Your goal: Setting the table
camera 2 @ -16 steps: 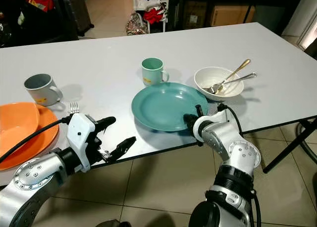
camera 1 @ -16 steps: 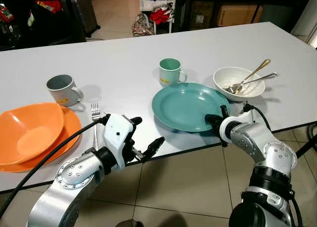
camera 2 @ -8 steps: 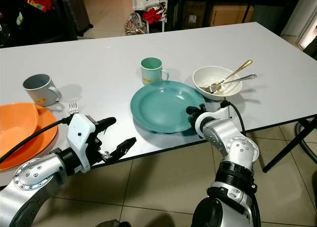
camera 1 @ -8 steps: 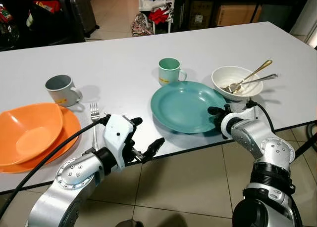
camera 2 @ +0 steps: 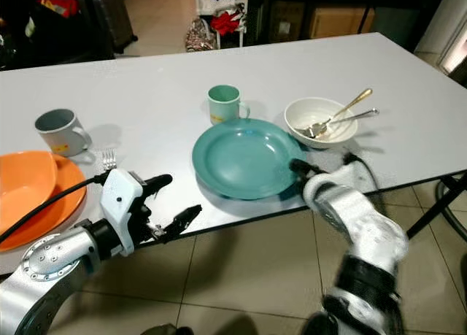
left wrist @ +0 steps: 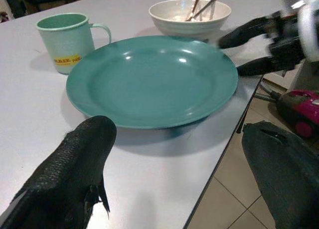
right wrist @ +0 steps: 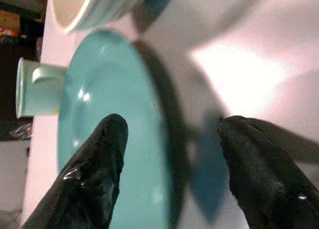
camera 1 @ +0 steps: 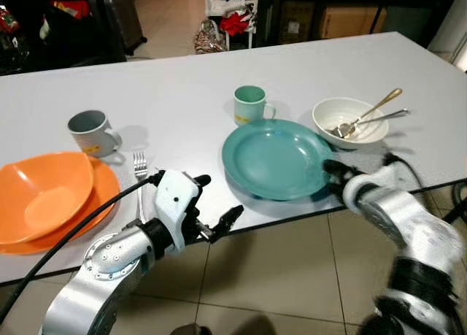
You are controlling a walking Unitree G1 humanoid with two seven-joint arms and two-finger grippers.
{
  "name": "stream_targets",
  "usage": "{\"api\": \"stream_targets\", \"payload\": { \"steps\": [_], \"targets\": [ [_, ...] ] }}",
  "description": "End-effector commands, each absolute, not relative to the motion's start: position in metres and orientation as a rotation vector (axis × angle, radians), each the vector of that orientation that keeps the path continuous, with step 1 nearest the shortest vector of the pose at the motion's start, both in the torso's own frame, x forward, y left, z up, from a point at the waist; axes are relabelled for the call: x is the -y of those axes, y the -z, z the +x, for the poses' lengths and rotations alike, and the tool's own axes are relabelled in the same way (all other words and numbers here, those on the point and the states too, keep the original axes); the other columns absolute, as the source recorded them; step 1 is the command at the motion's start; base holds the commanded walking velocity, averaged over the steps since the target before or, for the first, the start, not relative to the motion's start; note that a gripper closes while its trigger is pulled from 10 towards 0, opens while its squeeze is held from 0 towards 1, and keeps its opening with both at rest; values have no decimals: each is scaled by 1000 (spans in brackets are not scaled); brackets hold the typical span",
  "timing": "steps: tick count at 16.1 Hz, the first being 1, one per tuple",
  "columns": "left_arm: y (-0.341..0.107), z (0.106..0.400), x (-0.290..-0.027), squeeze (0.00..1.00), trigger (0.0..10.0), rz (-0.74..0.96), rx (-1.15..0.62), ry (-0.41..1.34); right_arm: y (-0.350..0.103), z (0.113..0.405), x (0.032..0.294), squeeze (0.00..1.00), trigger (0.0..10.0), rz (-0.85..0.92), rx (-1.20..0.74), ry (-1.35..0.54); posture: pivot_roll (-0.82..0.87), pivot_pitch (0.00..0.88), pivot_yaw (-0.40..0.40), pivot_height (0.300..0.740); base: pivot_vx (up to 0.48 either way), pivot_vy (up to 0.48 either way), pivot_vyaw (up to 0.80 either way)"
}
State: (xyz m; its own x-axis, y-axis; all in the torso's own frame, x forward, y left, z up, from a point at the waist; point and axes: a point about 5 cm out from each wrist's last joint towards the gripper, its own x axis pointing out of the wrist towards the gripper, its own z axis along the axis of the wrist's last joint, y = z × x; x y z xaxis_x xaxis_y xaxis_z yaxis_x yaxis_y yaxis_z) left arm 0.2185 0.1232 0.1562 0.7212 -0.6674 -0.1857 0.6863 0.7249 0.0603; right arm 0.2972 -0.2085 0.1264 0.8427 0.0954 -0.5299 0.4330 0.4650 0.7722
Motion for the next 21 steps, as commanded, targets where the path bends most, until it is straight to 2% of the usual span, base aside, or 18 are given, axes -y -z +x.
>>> {"api": "stream_targets", "payload": {
  "steps": [1, 5, 6, 7, 9, 10, 11, 12, 13, 14, 15, 17, 20, 21],
  "targets": [
    [-156, 219, -123, 0, 10000, 146, -161, 754, -129, 291, 218, 1000, 10000, 1085, -533, 243, -40, 58, 48, 740, 0, 0, 0],
    [-157, 219, -123, 0, 10000, 145, -157, 758, -143, 271, 246, 1000, 10000, 1007, -451, 277, -44, 59, 53, 740, 0, 0, 0],
    [-157, 220, -123, 0, 10000, 147, -157, 759, -151, 265, 256, 1000, 10000, 915, -423, 286, -46, 59, 55, 740, 0, 0, 0],
    [-157, 220, -124, 0, 10000, 147, -156, 760, -169, 265, 268, 1000, 10000, 703, -347, 305, -49, 61, 60, 740, 0, 0, 0],
    [-158, 221, -124, 0, 10000, 148, -153, 766, -202, 276, 268, 1000, 10000, 465, -229, 223, -54, 62, 68, 740, 0, 0, 0],
    [-158, 221, -123, 0, 10000, 149, -151, 770, -215, 285, 264, 824, 10000, 350, -197, 163, -59, 65, 74, 740, 0, 0, 0],
    [-158, 222, -122, 0, 10000, 152, -147, 776, -224, 307, 259, 0, 10000, 122, -170, 121, -55, 71, 73, 740, 0, 0, 0],
    [-159, 223, -122, 0, 10000, 153, -145, 776, -229, 318, 259, 0, 10000, 10, -131, 109, -52, 75, 71, 740, 0, 0, 0],
    [-159, 224, -122, 0, 10000, 154, -144, 776, -231, 330, 254, 106, 10000, 2, -117, 30, -50, 80, 71, 740, 0, 0, 0],
    [-159, 225, -121, 0, 10000, 157, -143, 781, -231, 339, 250, 894, 10000, 31, -123, -39, -46, 84, 69, 740, 0, 0, 0],
    [-160, 226, -121, 0, 10000, 165, -141, 792, -228, 351, 246, 1000, 10000, -69, -156, -100, -39, 96, 65, 740, 0, 0, 0],
    [-164, 230, -121, 0, 10000, 174, -131, 796, -219, 375, 229, 1000, 10000, -212, -268, -305, -34, 113, 58, 740, 0, 0, 0],
    [-167, 227, -121, 0, 10000, 181, -125, 795, -217, 393, 225, 1000, 10000, -365, -334, -330, -13, 130, 46, 740, 0, 0, 0],
    [-168, 226, -122, 0, 10000, 182, -127, 793, -216, 396, 225, 310, 10000, -379, -352, -316, -8, 138, 44, 740, 0, 0, 0]
  ]
}}
